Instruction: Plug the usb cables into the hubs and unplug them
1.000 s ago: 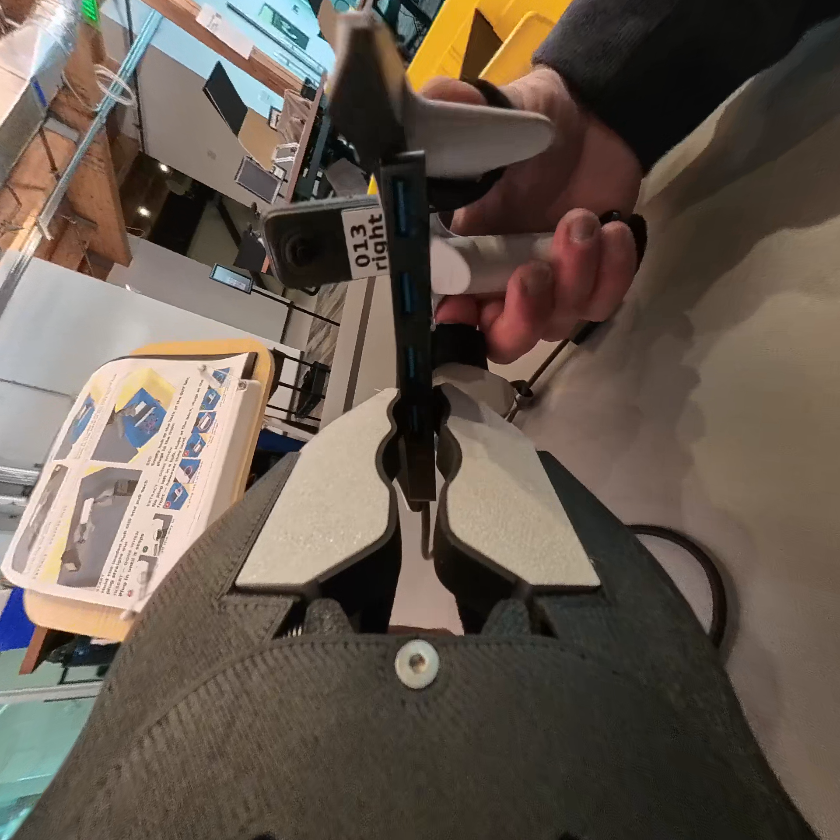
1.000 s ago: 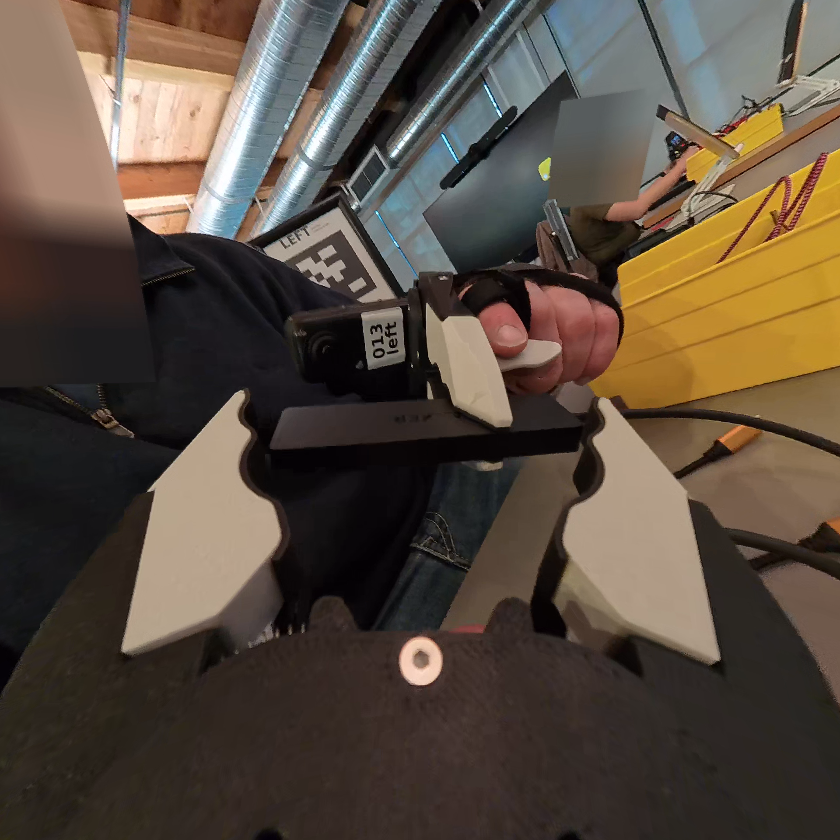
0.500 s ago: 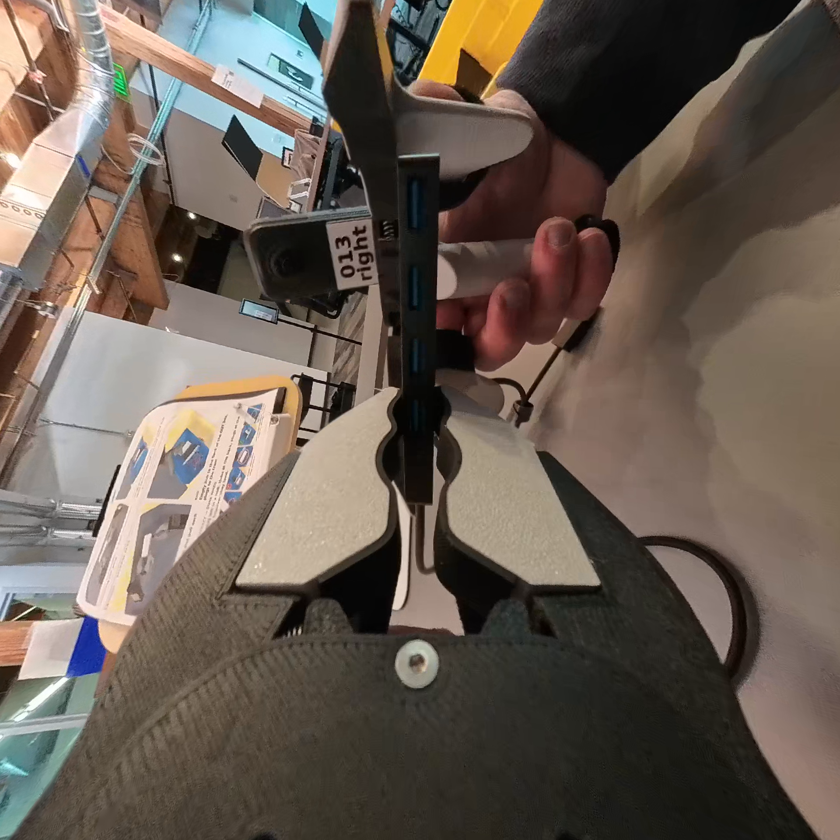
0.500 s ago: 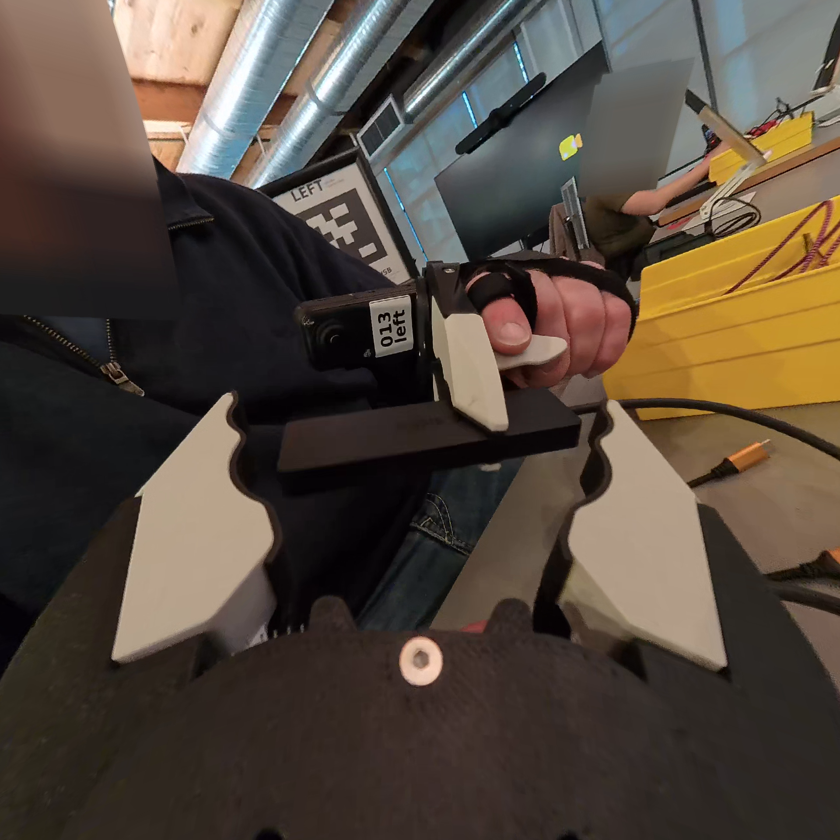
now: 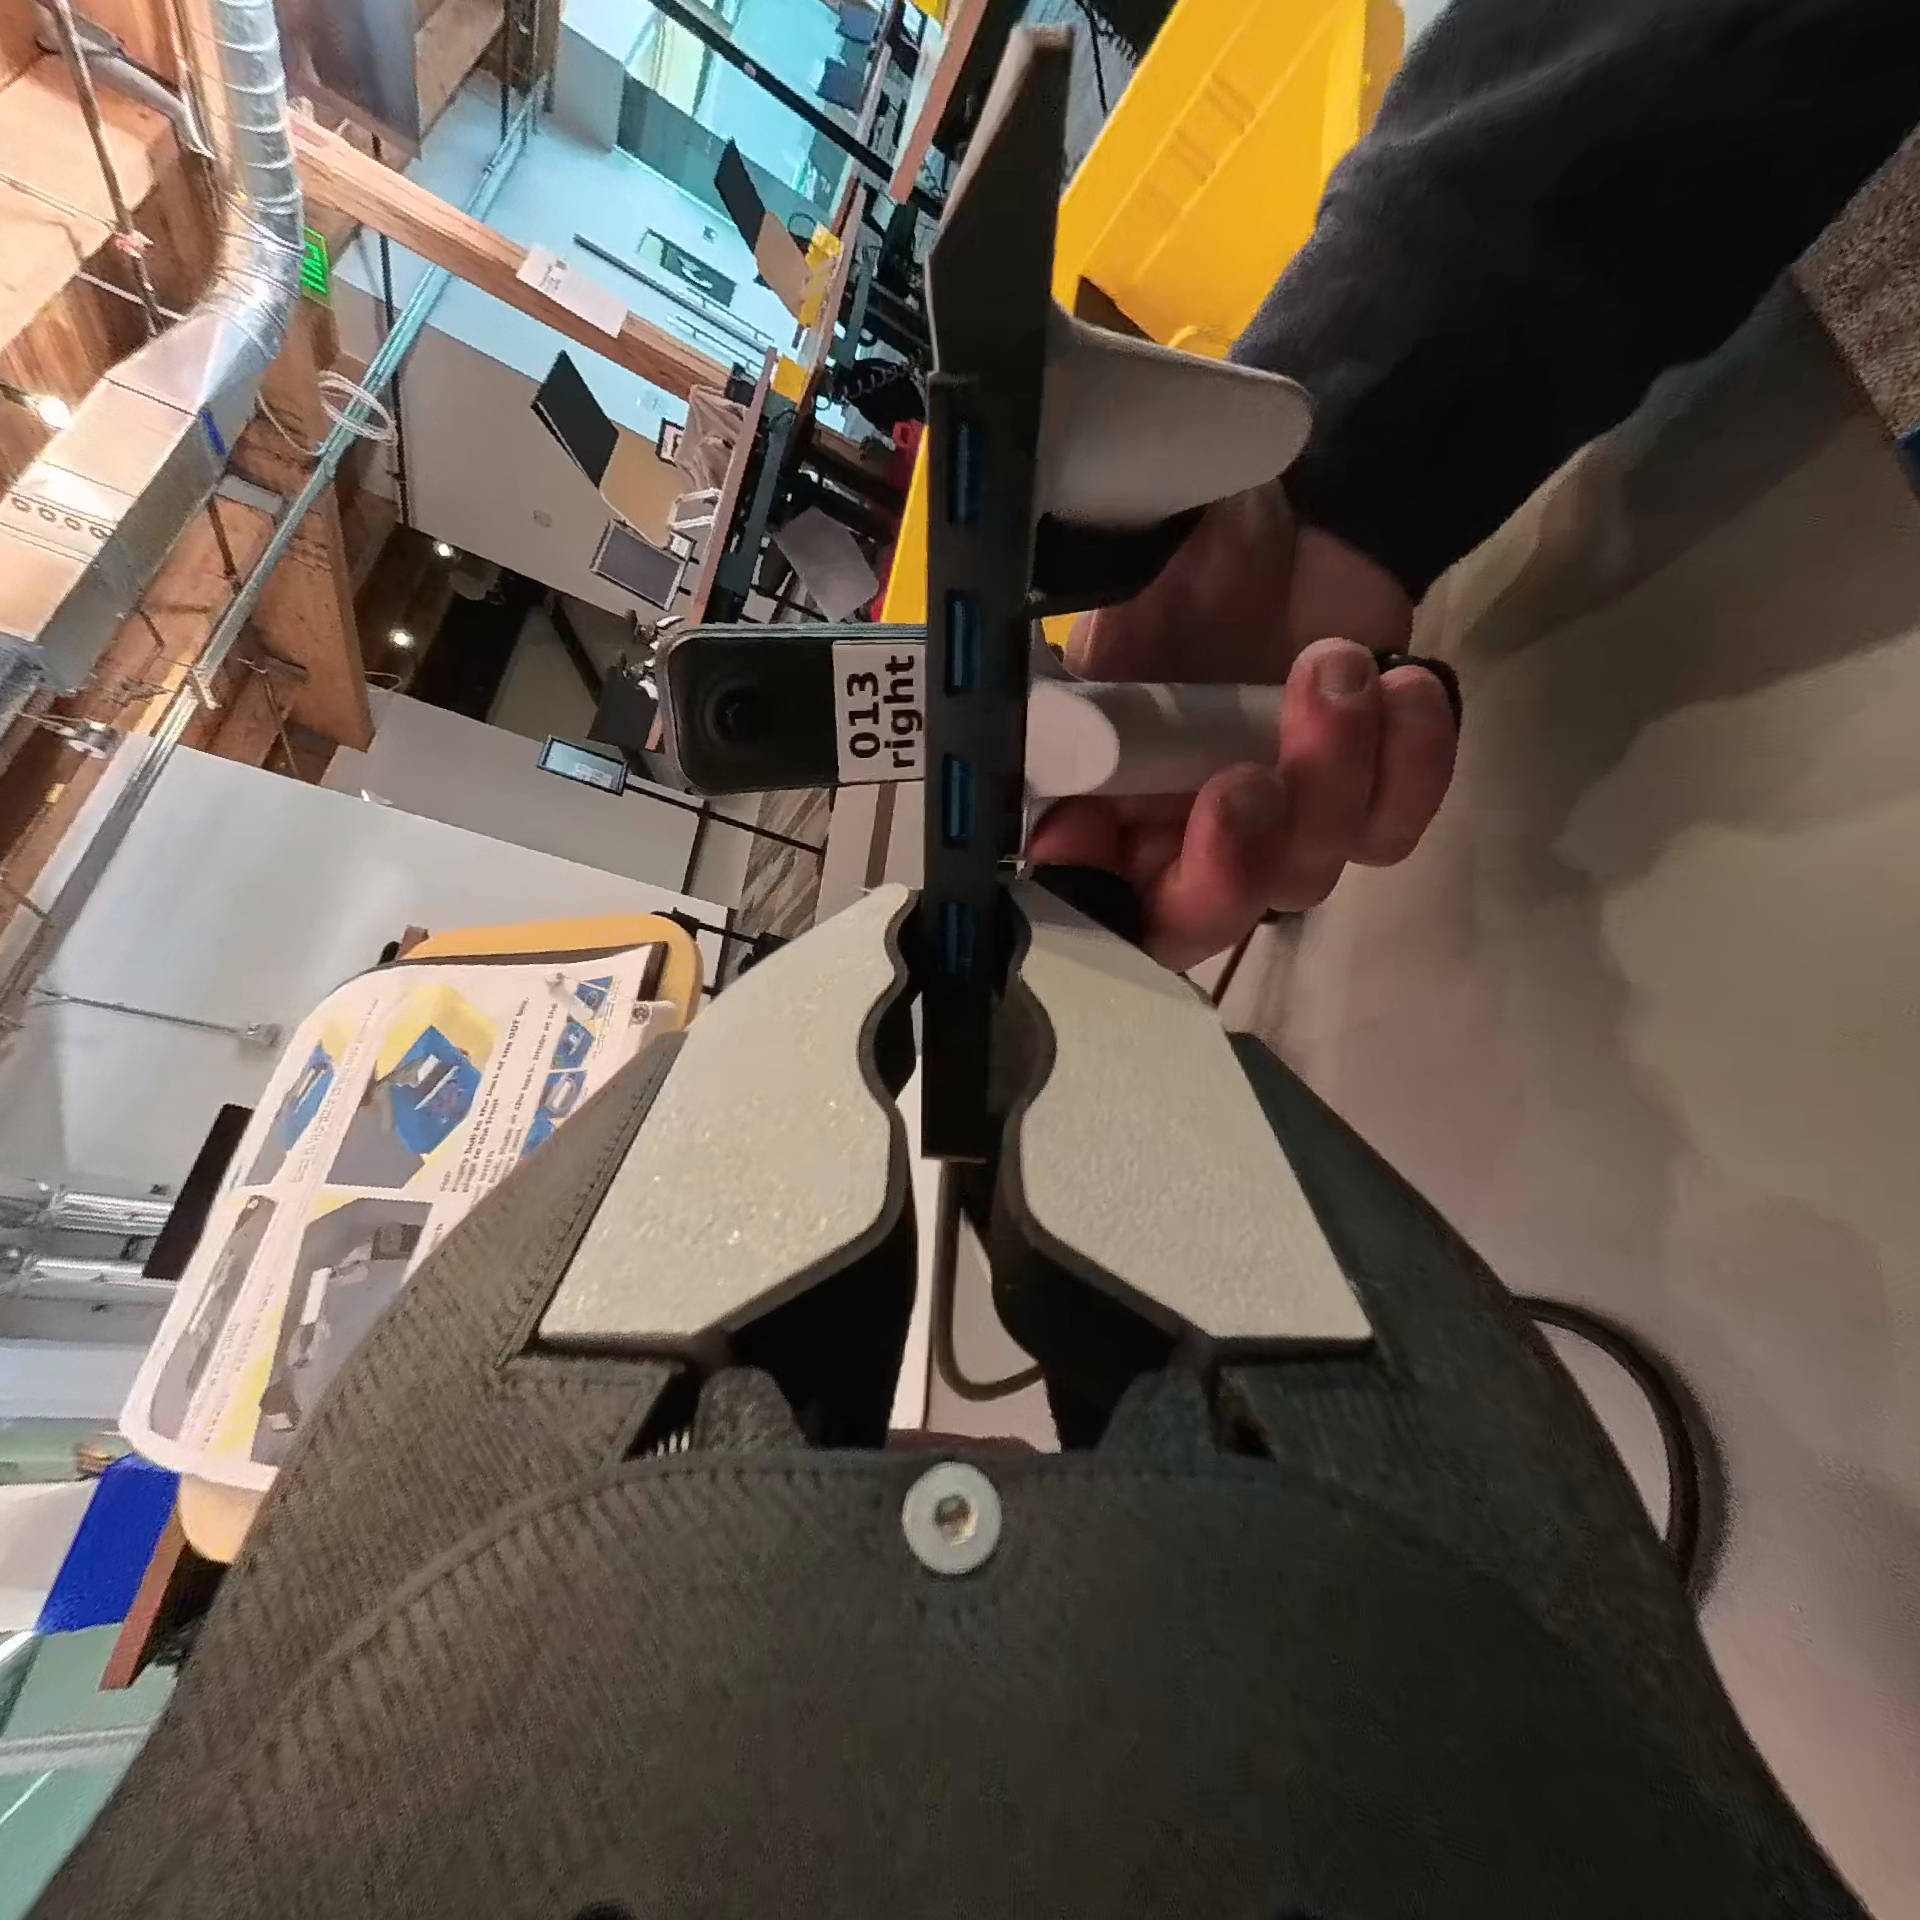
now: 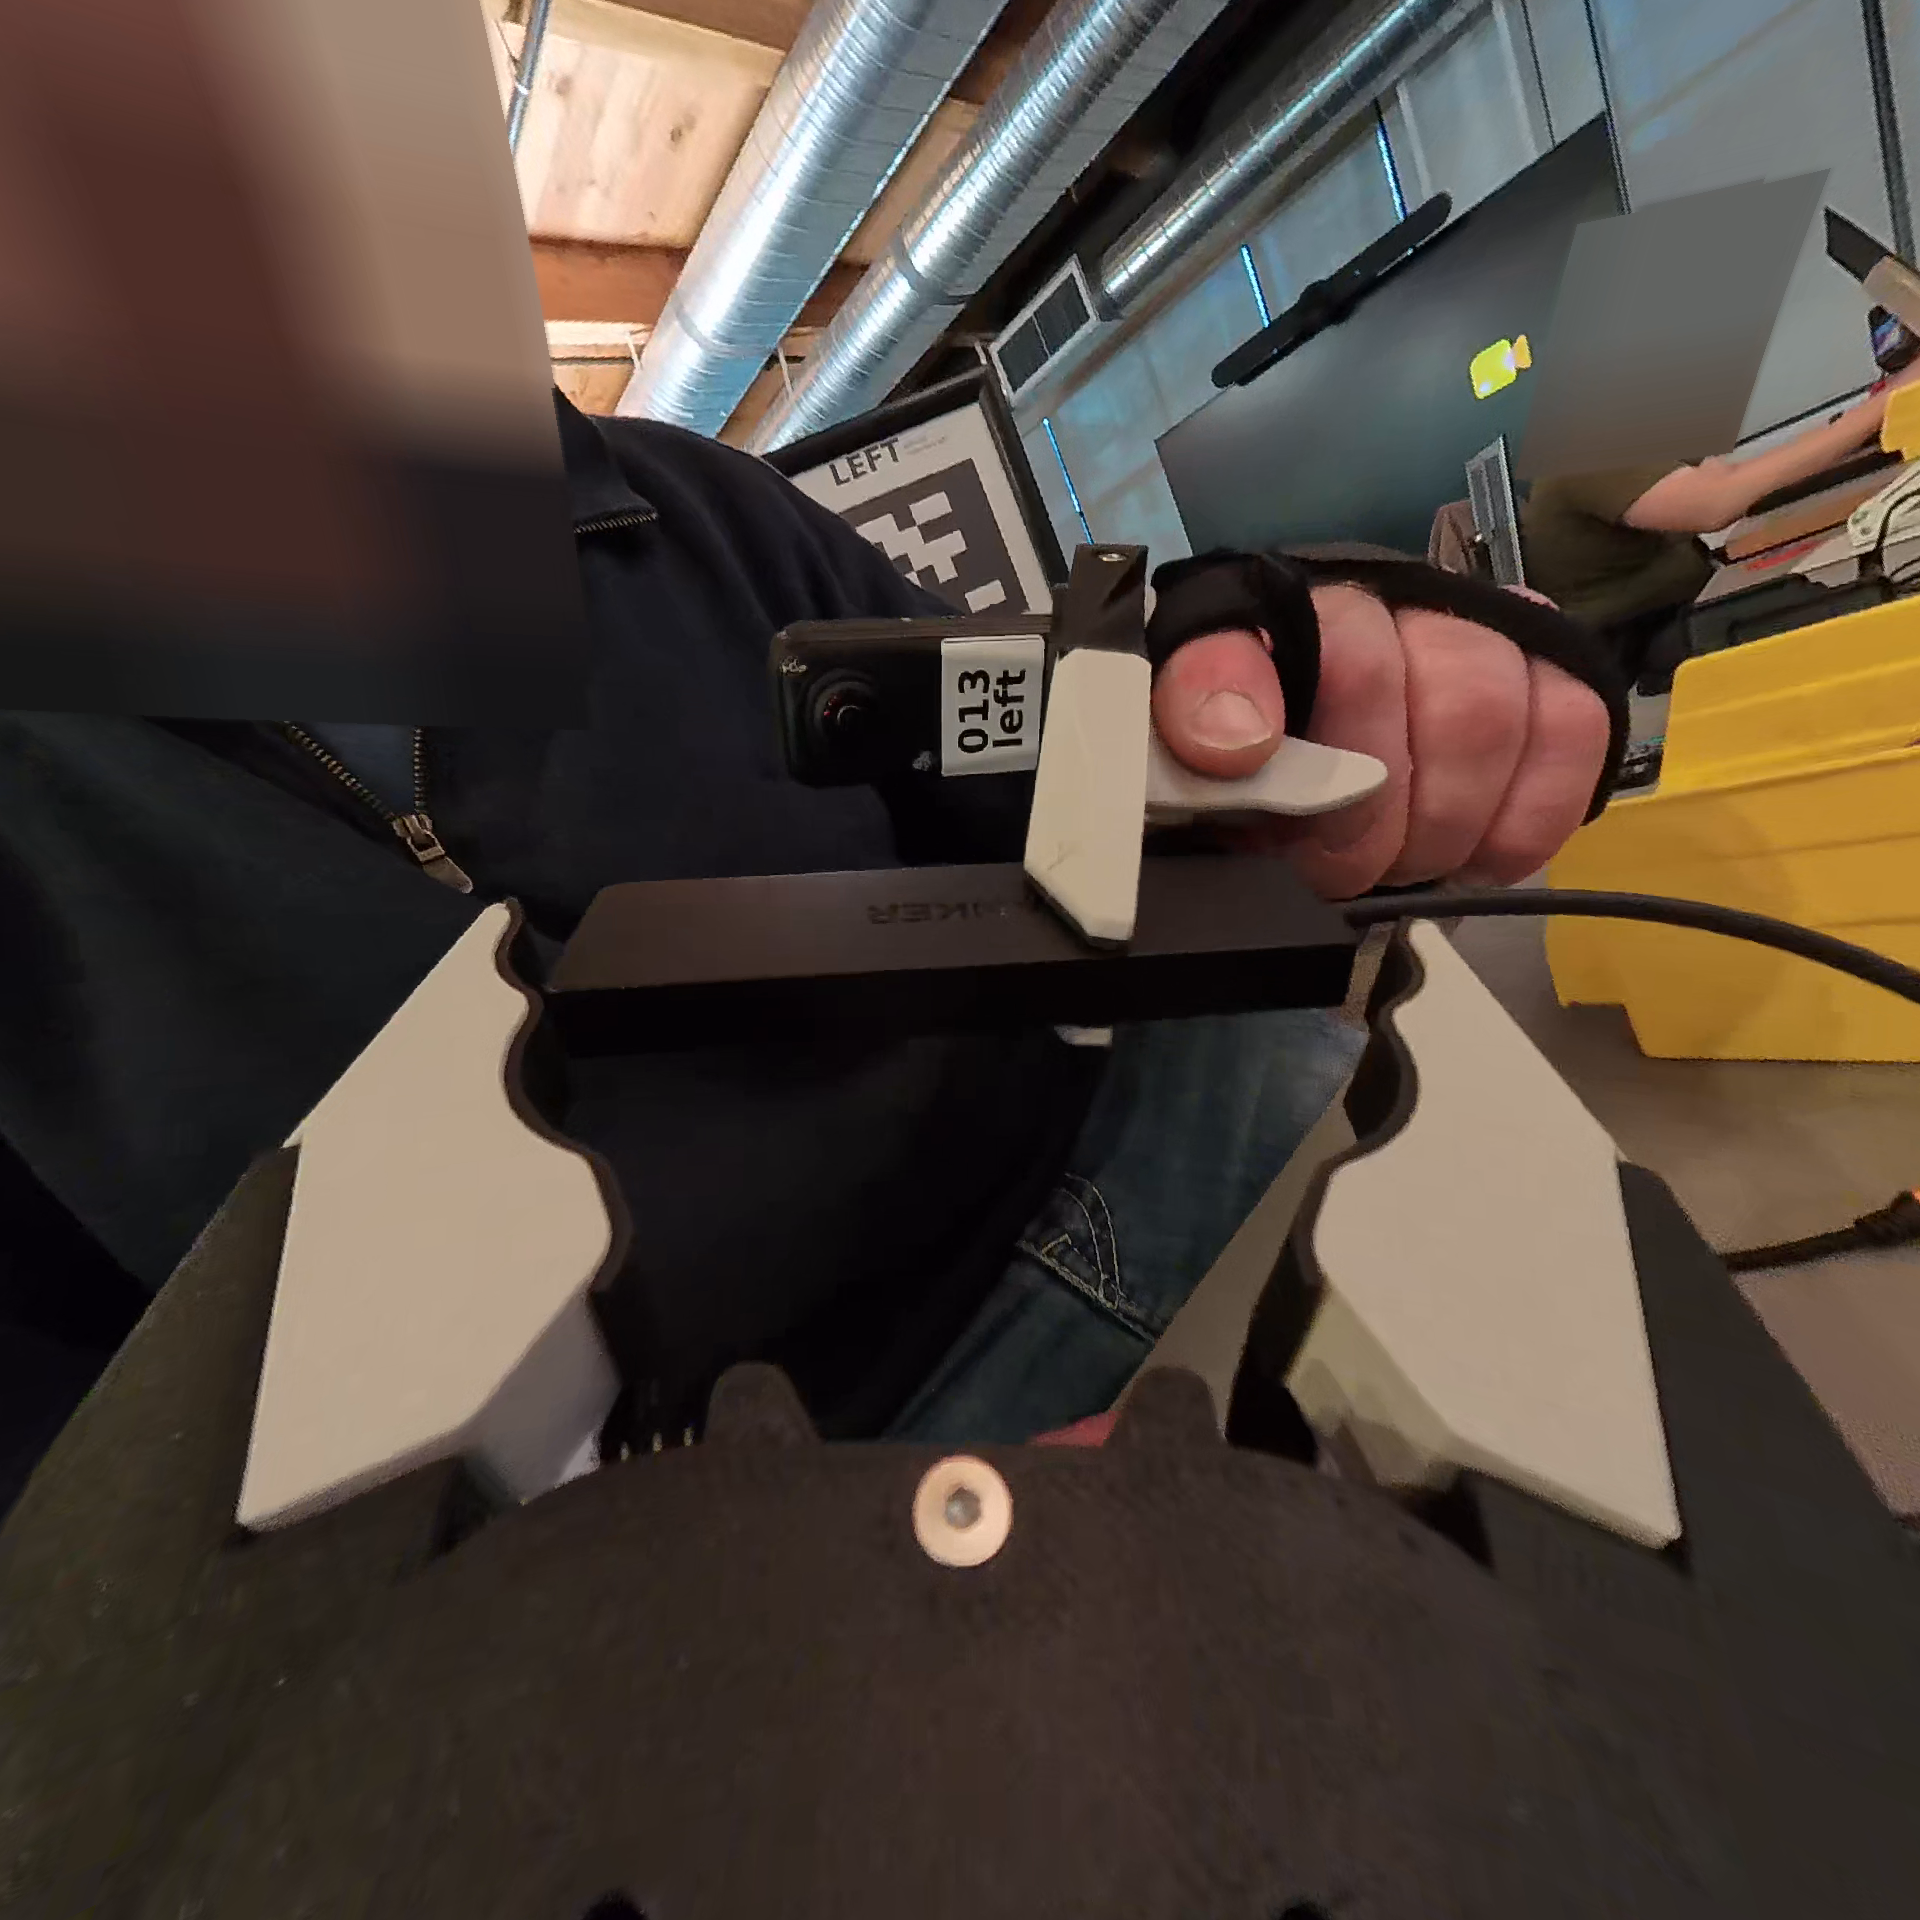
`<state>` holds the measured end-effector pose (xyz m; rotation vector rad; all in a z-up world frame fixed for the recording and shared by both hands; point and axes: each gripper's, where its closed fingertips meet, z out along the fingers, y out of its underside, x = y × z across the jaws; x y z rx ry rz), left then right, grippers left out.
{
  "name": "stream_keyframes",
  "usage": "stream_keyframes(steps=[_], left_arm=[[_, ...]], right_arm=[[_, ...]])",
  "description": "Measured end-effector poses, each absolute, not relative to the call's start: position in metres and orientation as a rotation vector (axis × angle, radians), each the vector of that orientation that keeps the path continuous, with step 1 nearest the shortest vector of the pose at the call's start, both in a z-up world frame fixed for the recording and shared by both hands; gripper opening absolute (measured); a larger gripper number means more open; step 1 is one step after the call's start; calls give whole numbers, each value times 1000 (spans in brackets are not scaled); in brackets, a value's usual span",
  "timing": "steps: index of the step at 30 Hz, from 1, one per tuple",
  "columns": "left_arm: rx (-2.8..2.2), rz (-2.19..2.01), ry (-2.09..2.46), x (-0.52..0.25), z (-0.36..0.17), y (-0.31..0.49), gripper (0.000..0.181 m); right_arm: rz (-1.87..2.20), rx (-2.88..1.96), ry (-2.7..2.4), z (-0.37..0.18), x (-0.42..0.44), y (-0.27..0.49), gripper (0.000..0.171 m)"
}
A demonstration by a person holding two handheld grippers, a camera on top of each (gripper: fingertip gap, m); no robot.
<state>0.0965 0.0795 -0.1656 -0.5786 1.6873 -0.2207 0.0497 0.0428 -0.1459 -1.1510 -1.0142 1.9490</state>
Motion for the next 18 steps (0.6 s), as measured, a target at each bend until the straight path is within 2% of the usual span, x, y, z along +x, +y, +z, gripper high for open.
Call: stream_keyframes(steps=[3, 6, 14, 17, 18], left_arm=[[-571, -219, 1687, 96, -165, 79, 11], [-568, -216, 1679, 95, -164, 80, 11], [-616, -239, 1672, 96, -166, 89, 11], [-666, -214, 1662, 97, -172, 98, 18], [-693, -197, 1667, 98, -176, 102, 26]], right_arm=[[1978, -1143, -996, -143, 49, 42, 151], [2005, -1113, -995, -142, 52, 40, 141], [1896, -1163, -978, -147, 49, 50, 140], [1819, -1220, -945, -151, 47, 60, 140], [1789, -1236, -933, -152, 47, 64, 140]])
